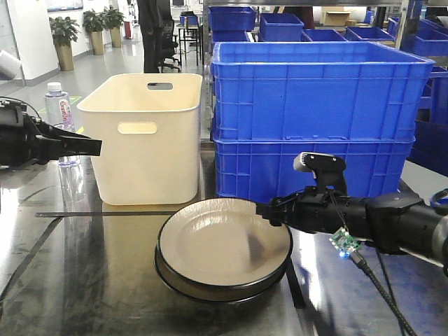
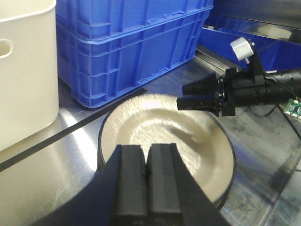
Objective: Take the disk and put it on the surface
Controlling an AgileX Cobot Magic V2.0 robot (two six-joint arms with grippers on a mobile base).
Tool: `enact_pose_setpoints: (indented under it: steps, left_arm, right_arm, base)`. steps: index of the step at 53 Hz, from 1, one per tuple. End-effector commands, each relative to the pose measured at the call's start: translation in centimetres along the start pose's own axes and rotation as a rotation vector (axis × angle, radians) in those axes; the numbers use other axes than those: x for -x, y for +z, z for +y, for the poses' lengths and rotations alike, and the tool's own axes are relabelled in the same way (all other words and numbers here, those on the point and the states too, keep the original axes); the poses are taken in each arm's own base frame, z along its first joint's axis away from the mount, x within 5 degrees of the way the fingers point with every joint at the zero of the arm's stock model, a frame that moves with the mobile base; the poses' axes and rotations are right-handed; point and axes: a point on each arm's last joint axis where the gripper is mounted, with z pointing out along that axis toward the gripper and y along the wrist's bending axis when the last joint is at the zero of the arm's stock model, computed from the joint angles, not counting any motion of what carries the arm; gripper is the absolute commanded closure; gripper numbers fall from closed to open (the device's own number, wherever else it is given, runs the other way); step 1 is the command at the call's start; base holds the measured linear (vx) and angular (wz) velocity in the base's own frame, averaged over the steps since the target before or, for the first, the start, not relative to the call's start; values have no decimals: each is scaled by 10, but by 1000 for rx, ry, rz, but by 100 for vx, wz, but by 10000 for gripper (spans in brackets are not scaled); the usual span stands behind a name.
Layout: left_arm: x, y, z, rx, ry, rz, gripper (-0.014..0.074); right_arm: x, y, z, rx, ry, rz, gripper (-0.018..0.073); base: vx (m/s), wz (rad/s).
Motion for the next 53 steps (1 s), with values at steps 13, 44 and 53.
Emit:
enact_pose_setpoints:
  steps: [13,44,53]
  left_arm:
    - [13,-16,-12,51,-70,-21,601]
    - [-85,-58,-2,665,-52,133,598]
    - [-115,-97,-52,709,39,-144,598]
  right_arm:
    - [72,-72,14,-154,-257,-248,32]
    - [54,-249,64,-134,-282,-418,568]
    - [11,-280,67,-150,-296,-416,568]
  base:
    - [0,0]
    - [0,0]
    - [0,0]
